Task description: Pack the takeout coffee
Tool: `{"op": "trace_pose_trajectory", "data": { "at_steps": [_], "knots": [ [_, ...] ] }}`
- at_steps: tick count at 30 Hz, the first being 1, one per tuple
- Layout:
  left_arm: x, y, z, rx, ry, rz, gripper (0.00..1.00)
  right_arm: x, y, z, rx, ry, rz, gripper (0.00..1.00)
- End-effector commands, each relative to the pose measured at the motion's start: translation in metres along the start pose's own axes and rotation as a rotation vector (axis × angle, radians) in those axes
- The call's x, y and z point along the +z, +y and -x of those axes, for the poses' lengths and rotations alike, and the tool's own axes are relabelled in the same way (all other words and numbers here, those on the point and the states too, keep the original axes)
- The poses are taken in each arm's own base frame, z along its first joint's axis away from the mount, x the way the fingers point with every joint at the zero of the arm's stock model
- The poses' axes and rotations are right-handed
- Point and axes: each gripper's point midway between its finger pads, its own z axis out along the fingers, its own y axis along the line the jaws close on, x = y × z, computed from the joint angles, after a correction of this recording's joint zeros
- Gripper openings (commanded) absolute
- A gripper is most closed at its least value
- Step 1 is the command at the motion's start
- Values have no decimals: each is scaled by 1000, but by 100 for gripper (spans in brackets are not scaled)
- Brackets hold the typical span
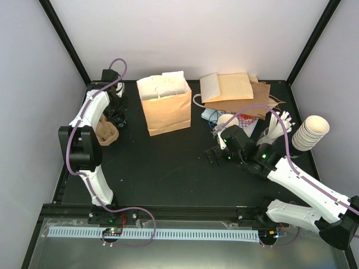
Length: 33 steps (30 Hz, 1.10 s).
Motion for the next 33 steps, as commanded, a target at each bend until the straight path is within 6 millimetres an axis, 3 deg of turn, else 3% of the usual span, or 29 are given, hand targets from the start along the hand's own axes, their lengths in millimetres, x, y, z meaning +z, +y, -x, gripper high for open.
{"op": "trace_pose_trajectory", "data": {
  "at_steps": [1,8,14,17,20,23,29,33],
  "knots": [
    [-34,1,11,25,-64,39,5,-4,2,7,1,-15,10,100],
    [-85,4,23,17,-136,101,5,-6,1,9,-1,-21,4,100],
    [-154,2,25,-8,-234,99,5,-5,1,7,-1,-16,7,100],
    [-190,-3,13,-3,-282,77,5,-7,0,7,-3,-21,0,100],
    [-213,-11,-15,9,-296,40,6,-11,-3,8,5,-35,-7,100],
    [-223,-27,-55,24,-302,-42,6,-12,-5,9,26,-61,-12,100],
    [-216,-85,-145,7,-287,-337,8,-13,-17,21,90,-127,-82,100],
    [-198,-124,-187,11,-206,-451,8,-13,-31,32,115,-148,-181,100]
  ]
}}
